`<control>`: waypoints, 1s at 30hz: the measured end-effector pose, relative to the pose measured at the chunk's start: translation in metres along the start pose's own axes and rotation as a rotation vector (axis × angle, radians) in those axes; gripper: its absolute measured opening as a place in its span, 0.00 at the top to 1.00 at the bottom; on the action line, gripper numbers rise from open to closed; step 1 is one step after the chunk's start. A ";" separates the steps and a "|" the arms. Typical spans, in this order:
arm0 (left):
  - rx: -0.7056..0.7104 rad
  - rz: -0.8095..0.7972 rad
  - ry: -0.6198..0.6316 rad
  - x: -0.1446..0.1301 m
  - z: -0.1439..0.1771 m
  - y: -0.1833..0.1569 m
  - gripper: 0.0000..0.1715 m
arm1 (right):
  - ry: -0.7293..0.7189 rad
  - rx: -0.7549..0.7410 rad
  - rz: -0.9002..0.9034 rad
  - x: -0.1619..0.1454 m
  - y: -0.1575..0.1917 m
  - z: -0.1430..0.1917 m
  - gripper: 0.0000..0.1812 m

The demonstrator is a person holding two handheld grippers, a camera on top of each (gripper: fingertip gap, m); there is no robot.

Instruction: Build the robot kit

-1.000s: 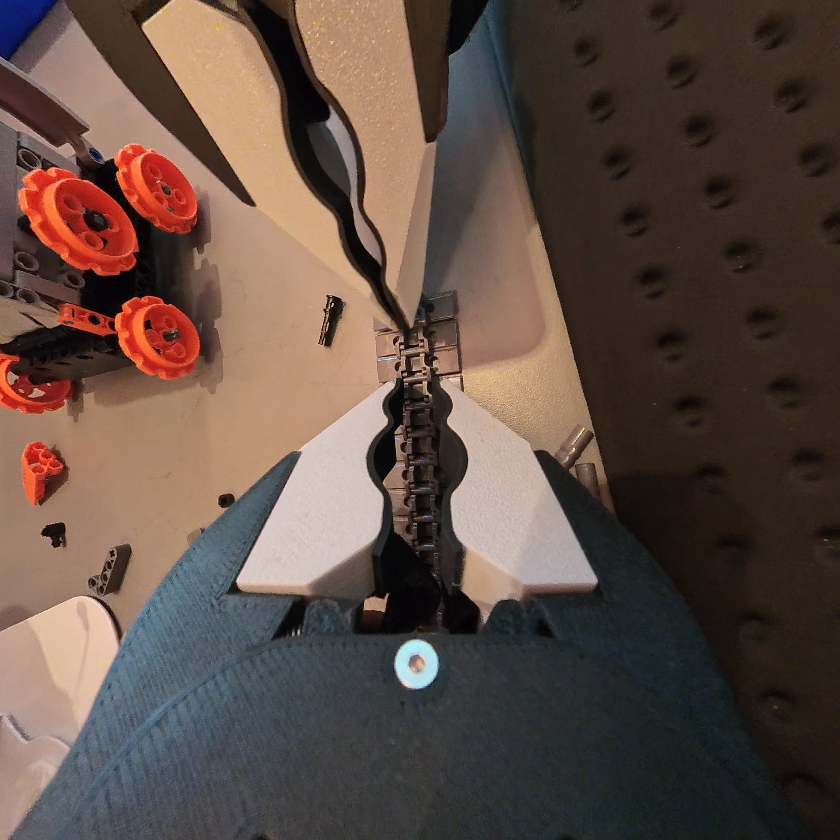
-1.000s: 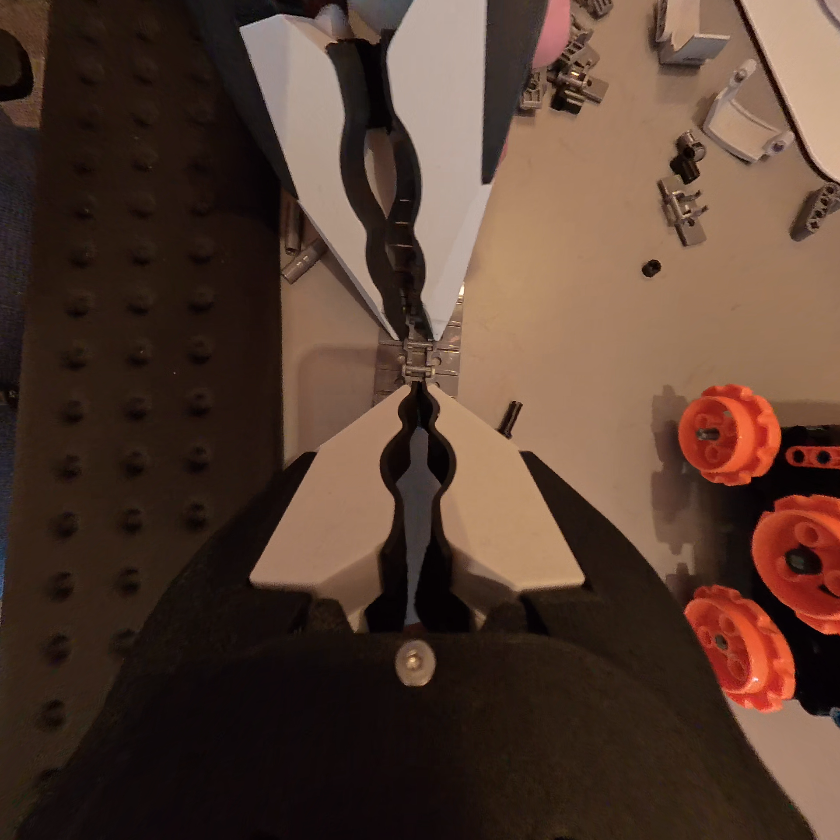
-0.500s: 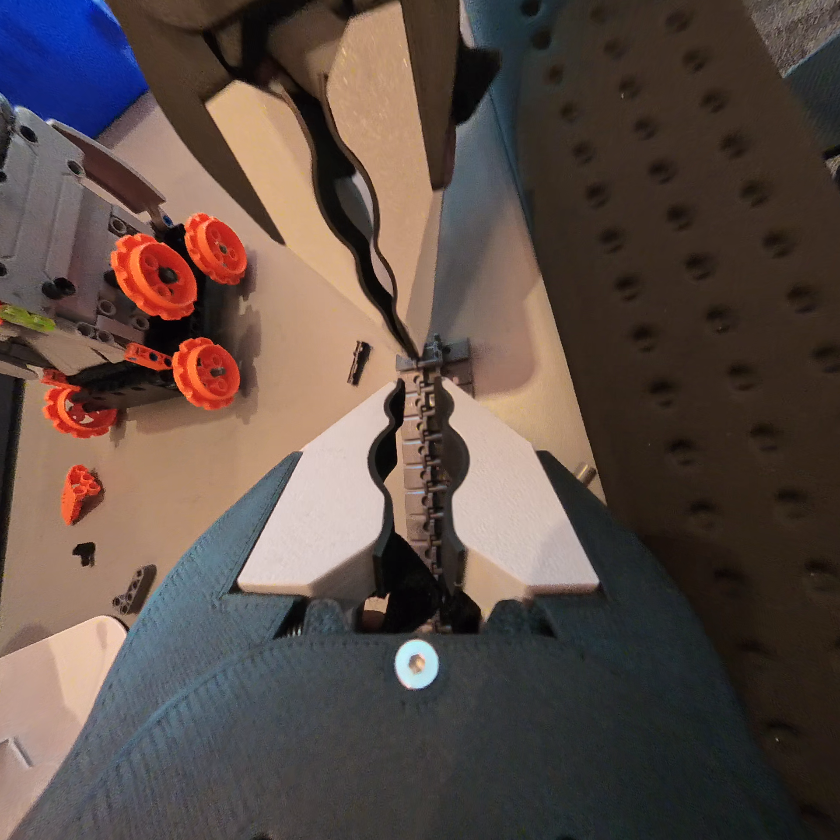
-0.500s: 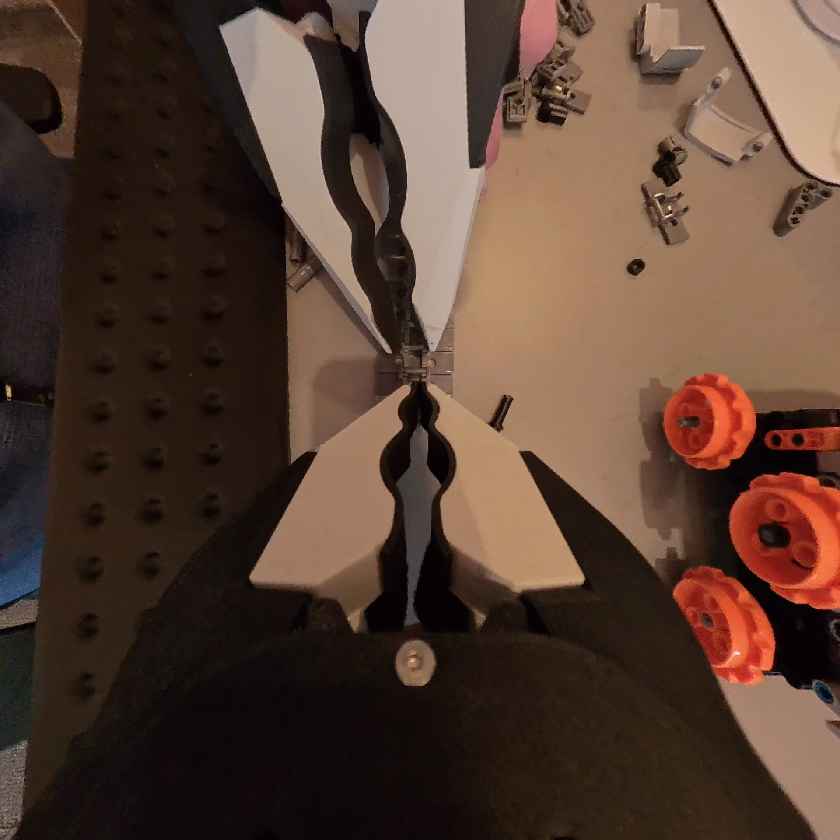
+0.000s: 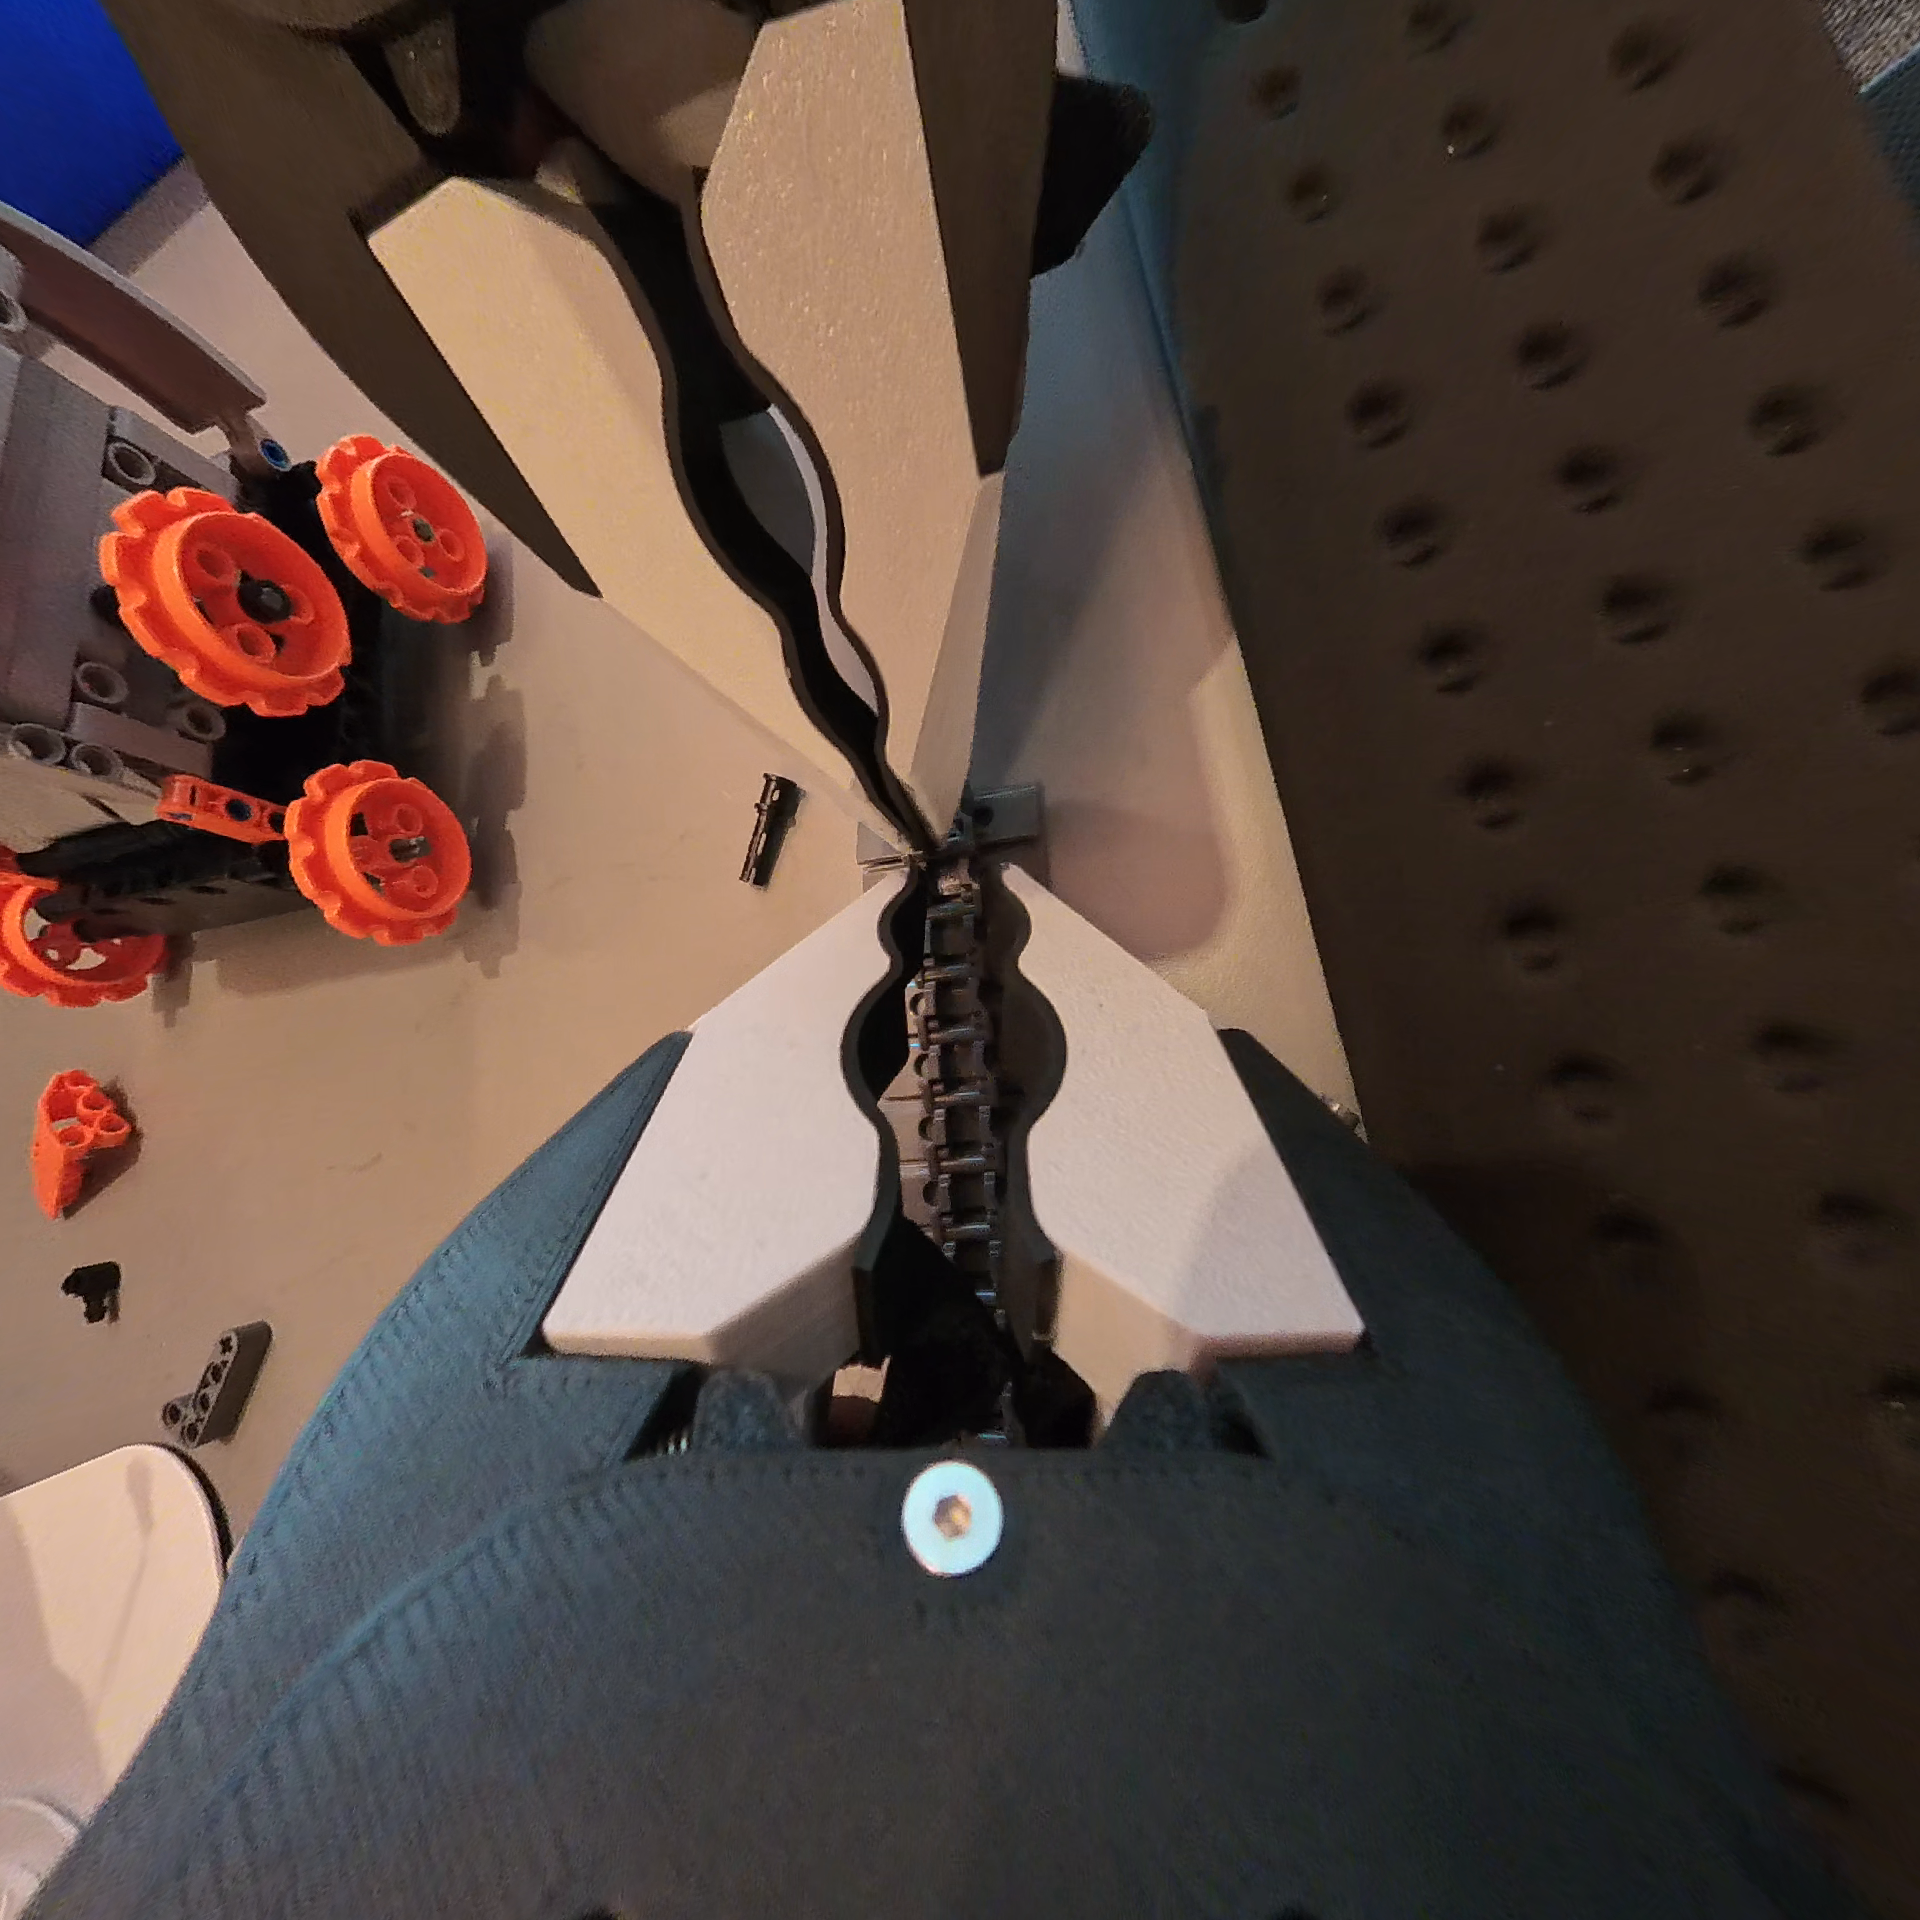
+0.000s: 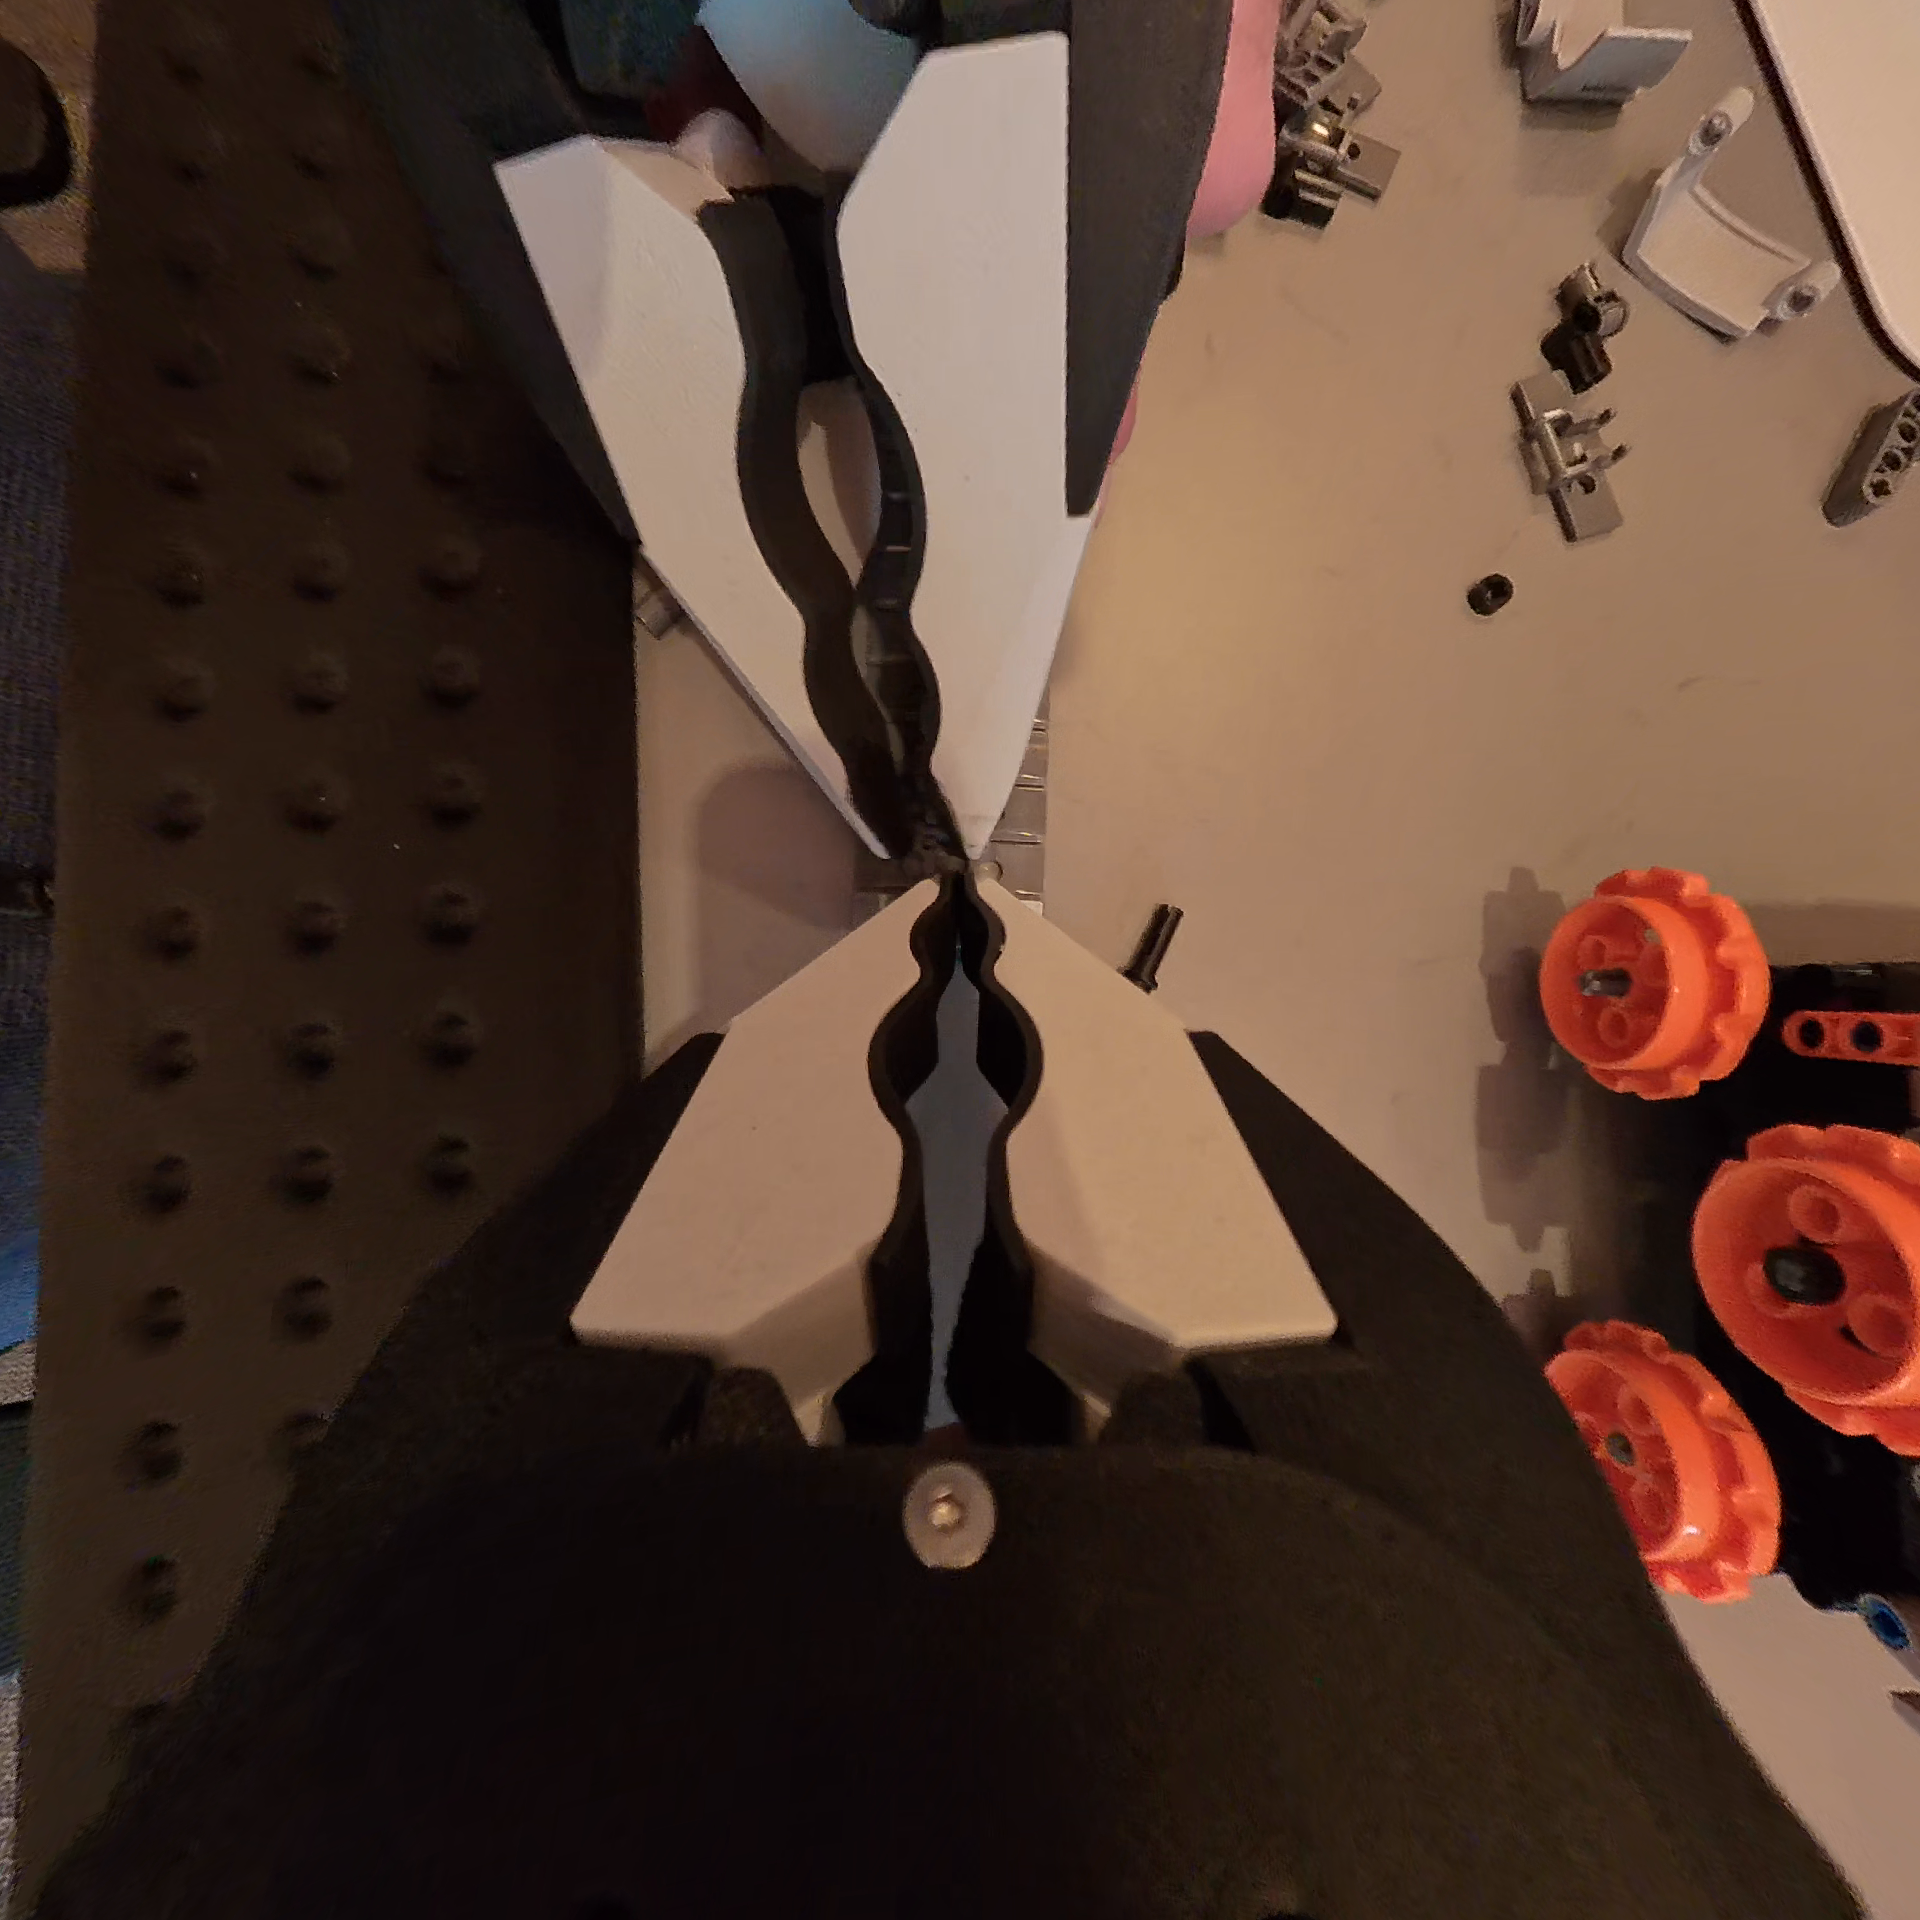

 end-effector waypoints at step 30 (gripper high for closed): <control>-0.046 0.077 0.135 -0.047 0.044 -0.018 0.93 | 0.523 0.078 0.132 0.010 0.000 -0.011 1.00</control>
Point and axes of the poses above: each gripper's, where its closed fingertips meet, z back along the fingers, x out of its top, y = z × x across the jaws, the point moved 3 cm from there along z, back along the fingers, and after that the axes turned 2 degrees about -z, right-handed, at the moved point
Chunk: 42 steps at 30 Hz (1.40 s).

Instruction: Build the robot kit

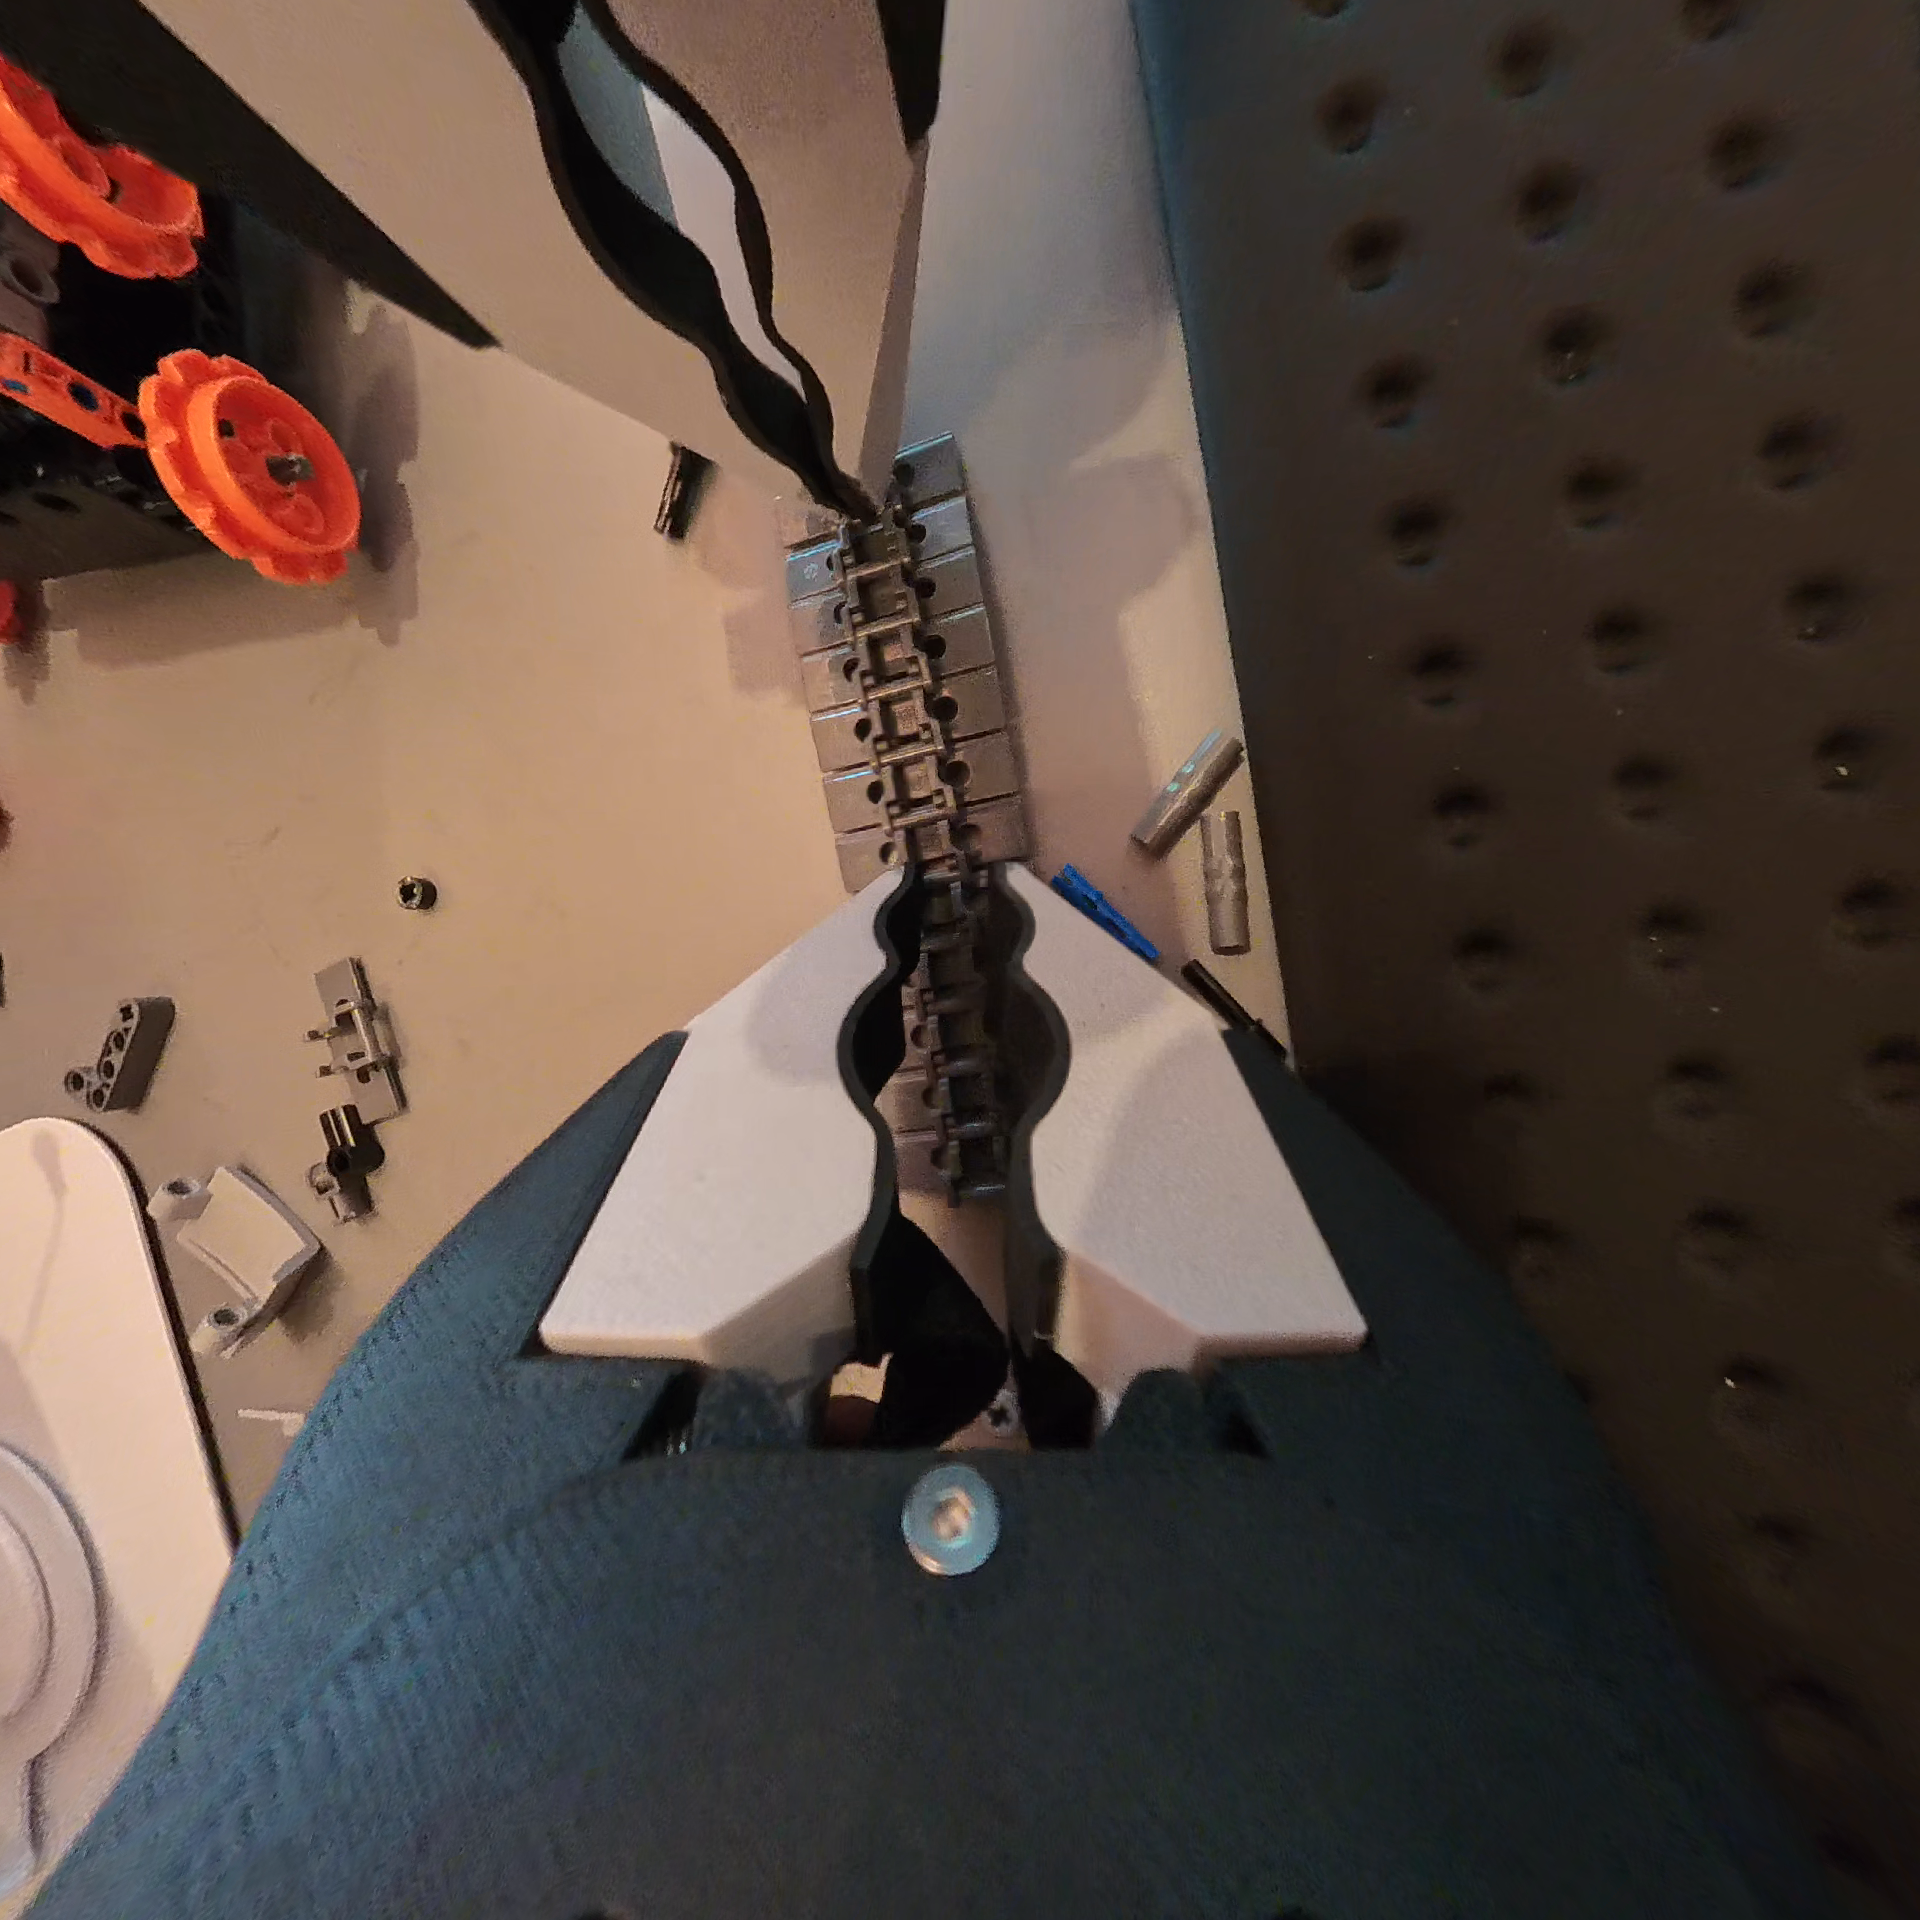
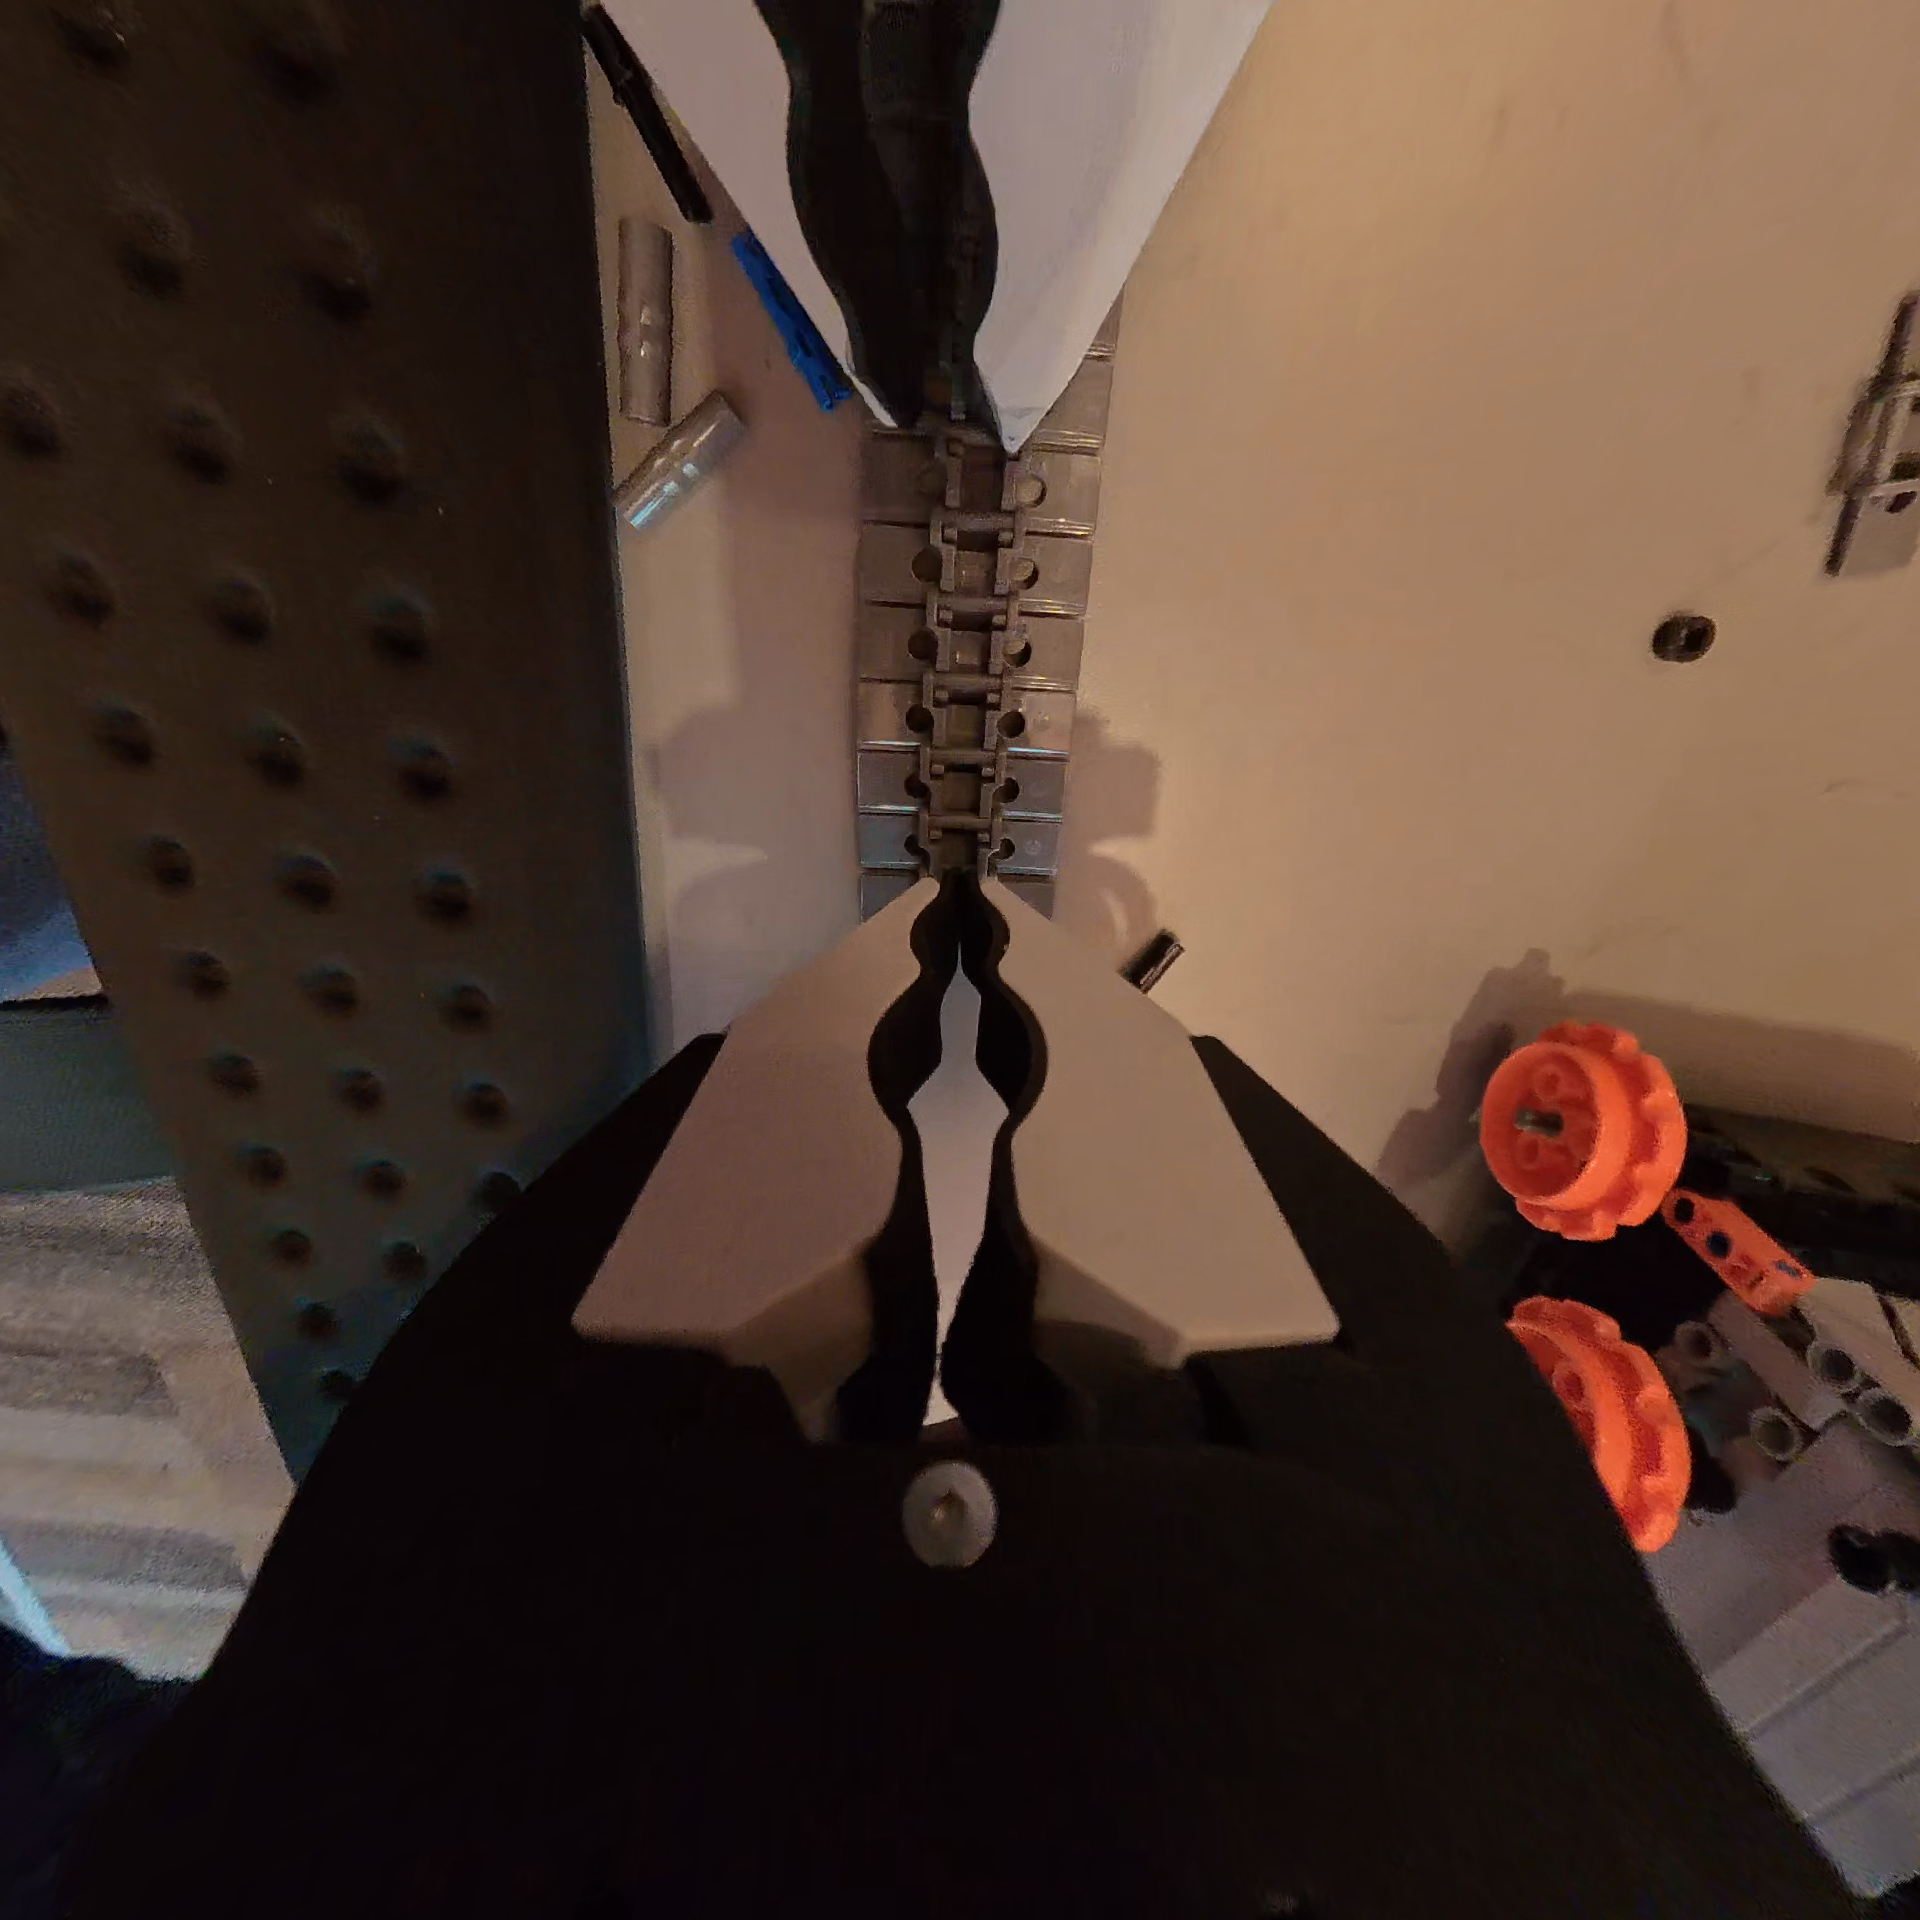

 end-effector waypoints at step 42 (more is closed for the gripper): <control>0.336 0.104 0.272 -0.103 0.058 0.064 0.99 | -0.507 -0.107 -0.115 -0.035 -0.003 0.018 0.99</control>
Point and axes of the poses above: each gripper's, where its closed fingertips meet, z back along the fingers, x out of its top, y = z × x across the jaws, the point moved 3 cm from there along z, back along the fingers, and after that the axes turned 2 degrees about -z, right-handed, at the moved point
